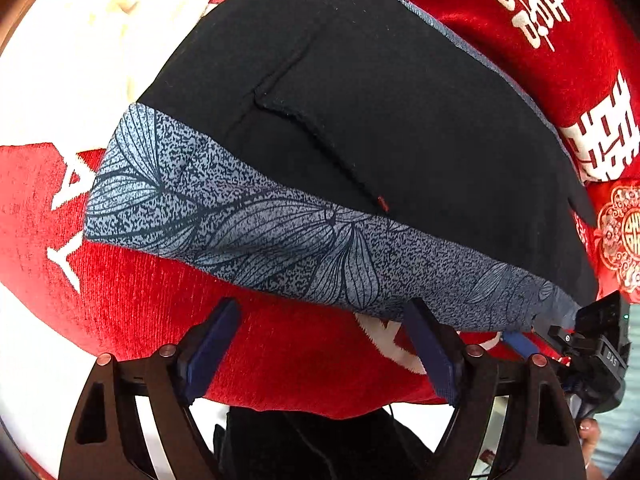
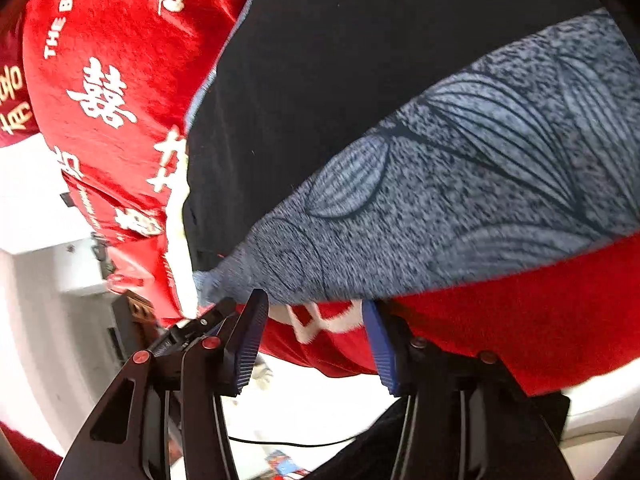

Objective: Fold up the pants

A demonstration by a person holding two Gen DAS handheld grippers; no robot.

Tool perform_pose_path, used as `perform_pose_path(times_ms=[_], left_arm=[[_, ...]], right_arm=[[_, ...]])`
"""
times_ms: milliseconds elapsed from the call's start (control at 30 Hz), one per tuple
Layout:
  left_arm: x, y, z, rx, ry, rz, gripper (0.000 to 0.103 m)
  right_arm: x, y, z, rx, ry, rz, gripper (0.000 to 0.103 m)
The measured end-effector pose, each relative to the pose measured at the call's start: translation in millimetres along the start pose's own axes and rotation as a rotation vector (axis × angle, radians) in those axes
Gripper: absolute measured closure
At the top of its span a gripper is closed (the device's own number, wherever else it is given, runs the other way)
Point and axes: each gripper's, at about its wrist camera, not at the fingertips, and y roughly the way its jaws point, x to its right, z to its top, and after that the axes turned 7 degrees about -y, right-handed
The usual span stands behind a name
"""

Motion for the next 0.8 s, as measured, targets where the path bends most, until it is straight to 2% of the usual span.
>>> perform_pose_path(times_ms=[100,300,333,367,400,433,467,533,633,733,800], left_arm=[[-6,-6,5,0.002,-0.053,-0.066,0.018],[-13,0,20,0.012,-0.156,-0.09,0.018],[-13,0,22,0.015,-0.164,-0.088,0.019],[-14,-2,25,0.025,-0.169,-0.082,0.025],[-12,-4,26,0.036,-0.16,-0.074,0.056],[-9,-4,28,0.03,-0.141,-0.07,0.082],[-11,-4,32,-0.001,-0.136,-0.099,0.085],[-17,-10,31,-0.013,-0.156,-0.129,0.086],[-6,-45,41,0.02,-0.106,-0.141,0.086],[14,-78,60,0.077,-0.043,-0.139,0.086],[34,-90,85,0.124,0.0,-0.137,0.085]], right_arm=[[-3,-1,0,0.014,0.003,0.021,0.05],[6,1,9,0.061,0.086,0.104,0.05],[7,2,11,0.064,0.114,0.119,0.055],[7,3,12,0.064,0.137,0.118,0.063],[7,1,12,0.064,0.155,0.108,0.085],[6,-2,11,0.07,0.168,0.099,0.094],[4,-5,10,0.075,0.174,0.103,0.094],[-9,-15,9,0.08,0.144,0.082,0.094],[-42,-31,16,0.077,0.066,0.05,0.094],[-86,-45,46,0.068,-0.065,0.01,0.094],[-104,-50,74,0.049,-0.135,-0.008,0.094]])
